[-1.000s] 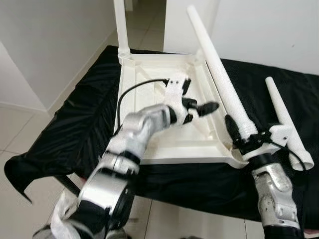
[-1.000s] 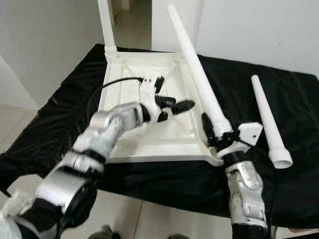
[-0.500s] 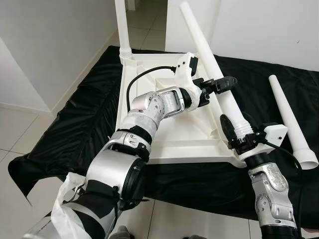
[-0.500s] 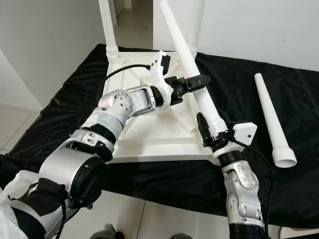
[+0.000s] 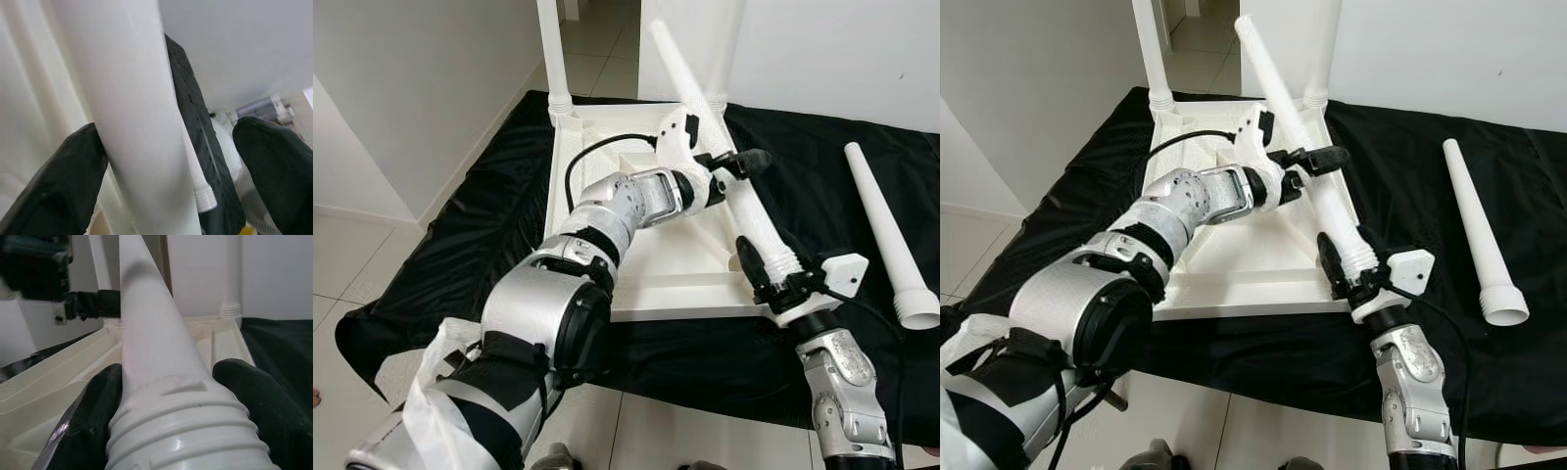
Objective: Building children table
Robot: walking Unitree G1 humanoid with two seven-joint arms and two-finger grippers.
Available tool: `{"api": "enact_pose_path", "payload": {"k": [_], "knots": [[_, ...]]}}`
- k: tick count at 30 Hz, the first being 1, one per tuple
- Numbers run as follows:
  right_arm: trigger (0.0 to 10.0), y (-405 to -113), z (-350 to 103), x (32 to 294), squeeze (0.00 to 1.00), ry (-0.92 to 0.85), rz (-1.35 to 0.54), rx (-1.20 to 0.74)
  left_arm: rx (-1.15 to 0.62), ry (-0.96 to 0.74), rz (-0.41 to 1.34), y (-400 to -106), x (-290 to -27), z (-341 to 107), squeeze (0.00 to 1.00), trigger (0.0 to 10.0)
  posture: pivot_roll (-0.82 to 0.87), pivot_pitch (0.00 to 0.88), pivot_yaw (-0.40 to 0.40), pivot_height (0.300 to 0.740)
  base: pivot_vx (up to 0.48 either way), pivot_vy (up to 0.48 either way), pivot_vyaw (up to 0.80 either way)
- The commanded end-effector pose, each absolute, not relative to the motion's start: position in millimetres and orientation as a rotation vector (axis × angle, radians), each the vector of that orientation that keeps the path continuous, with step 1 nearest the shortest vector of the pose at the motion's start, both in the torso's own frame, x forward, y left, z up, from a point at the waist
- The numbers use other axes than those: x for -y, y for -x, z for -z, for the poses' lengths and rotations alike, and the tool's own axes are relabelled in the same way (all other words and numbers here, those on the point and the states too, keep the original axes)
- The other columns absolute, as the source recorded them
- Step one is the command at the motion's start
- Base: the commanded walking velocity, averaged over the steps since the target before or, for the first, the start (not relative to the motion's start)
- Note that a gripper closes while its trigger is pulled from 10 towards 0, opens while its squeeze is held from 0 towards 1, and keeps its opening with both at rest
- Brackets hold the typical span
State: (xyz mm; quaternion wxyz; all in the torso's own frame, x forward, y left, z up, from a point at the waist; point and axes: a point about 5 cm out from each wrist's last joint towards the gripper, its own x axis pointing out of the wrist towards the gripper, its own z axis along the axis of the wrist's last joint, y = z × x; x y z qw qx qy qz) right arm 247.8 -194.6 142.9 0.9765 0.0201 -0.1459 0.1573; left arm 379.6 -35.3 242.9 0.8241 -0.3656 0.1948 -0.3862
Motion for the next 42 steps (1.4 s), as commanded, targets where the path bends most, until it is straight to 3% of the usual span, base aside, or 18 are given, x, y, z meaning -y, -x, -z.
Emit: {"api": "enact_pose_path", "payload": {"k": [1,6,7,8,10,20,21,22,23,24,31,32,33,34,35,37,38,42], "knots": [[10.0,-244,-141,189,0.00,-0.026,-0.360,0.287,-0.363,0.815,0.783,-386,29,-258,0.00,10.0,-0.08,0.000,0.072,0.740,0.000,0.000,0.00],[10.0,-243,-139,189,0.00,-0.022,-0.362,0.281,-0.352,0.827,0.717,-393,20,-263,0.00,10.0,-0.08,0.000,0.072,0.740,0.000,0.000,0.00],[10.0,-243,-138,190,0.00,-0.020,-0.362,0.278,-0.348,0.842,0.693,-395,16,-265,0.00,5.8,-0.08,0.000,0.073,0.740,0.000,0.000,0.00],[10.0,-243,-138,190,0.00,-0.020,-0.362,0.278,-0.348,0.842,0.693,-395,16,-265,0.00,5.8,-0.08,0.000,0.073,0.740,0.000,0.000,0.00],[10.0,-242,-138,190,0.00,-0.019,-0.361,0.275,-0.341,0.857,0.673,-397,12,-267,0.00,0.0,-0.08,0.000,0.072,0.740,0.000,0.000,0.00],[10.0,-242,-138,189,0.00,-0.028,-0.380,0.265,-0.327,0.875,0.689,-397,14,-270,0.00,0.0,-0.07,0.000,0.064,0.740,0.000,0.000,0.00],[10.0,-242,-138,189,0.45,-0.031,-0.386,0.264,-0.327,0.883,0.686,-397,14,-270,0.00,0.0,-0.07,0.000,0.064,0.740,0.000,0.000,0.00],[10.0,-242,-139,189,0.68,-0.030,-0.386,0.264,-0.328,0.889,0.684,-397,15,-270,0.00,0.0,-0.07,0.000,0.061,0.740,0.000,0.000,0.00],[10.0,-242,-139,189,0.68,-0.030,-0.386,0.264,-0.328,0.889,0.684,-397,15,-270,0.00,0.0,-0.07,0.000,0.061,0.740,0.000,0.000,0.00],[10.0,-242,-140,190,1.00,-0.037,-0.391,0.263,-0.332,0.898,0.688,-396,16,-271,0.00,0.0,-0.07,0.000,0.060,0.740,0.000,0.000,0.00],[10.0,-243,-141,190,1.00,-0.075,-0.398,0.258,-0.328,0.915,0.699,-396,18,-273,0.00,0.0,-0.08,0.000,0.055,0.740,0.000,0.000,0.00],[10.0,-244,-141,191,1.00,-0.069,-0.376,0.249,-0.275,0.869,0.739,-396,18,-280,0.00,8.9,-0.07,0.000,0.052,0.740,0.000,0.000,0.00],[10.0,-245,-141,192,1.00,-0.062,-0.359,0.243,-0.237,0.833,0.769,-395,19,-285,0.00,10.0,-0.07,0.000,0.051,0.740,0.000,0.000,0.00],[10.0,-245,-141,192,1.00,-0.062,-0.359,0.243,-0.237,0.833,0.769,-395,19,-285,0.00,10.0,-0.07,0.000,0.051,0.740,0.000,0.000,0.00],[10.0,-250,-140,196,0.05,-0.055,-0.296,0.202,-0.150,0.753,0.834,-394,19,-295,0.00,10.0,-0.07,0.000,0.046,0.740,0.000,0.000,0.00],[10.0,-252,-140,196,0.05,-0.057,-0.276,0.184,-0.122,0.728,0.852,-394,20,-298,0.00,10.0,-0.07,0.000,0.046,0.740,0.000,0.000,0.00],[10.0,-254,-140,197,0.00,-0.053,-0.256,0.166,-0.083,0.690,0.873,-393,20,-302,0.00,10.0,-0.07,0.000,0.046,0.740,0.000,0.000,0.00],[10.0,-257,-140,196,0.00,-0.047,-0.248,0.149,-0.043,0.662,0.884,-393,19,-306,0.00,10.0,-0.07,0.000,0.041,0.740,0.000,0.000,0.00]]}}
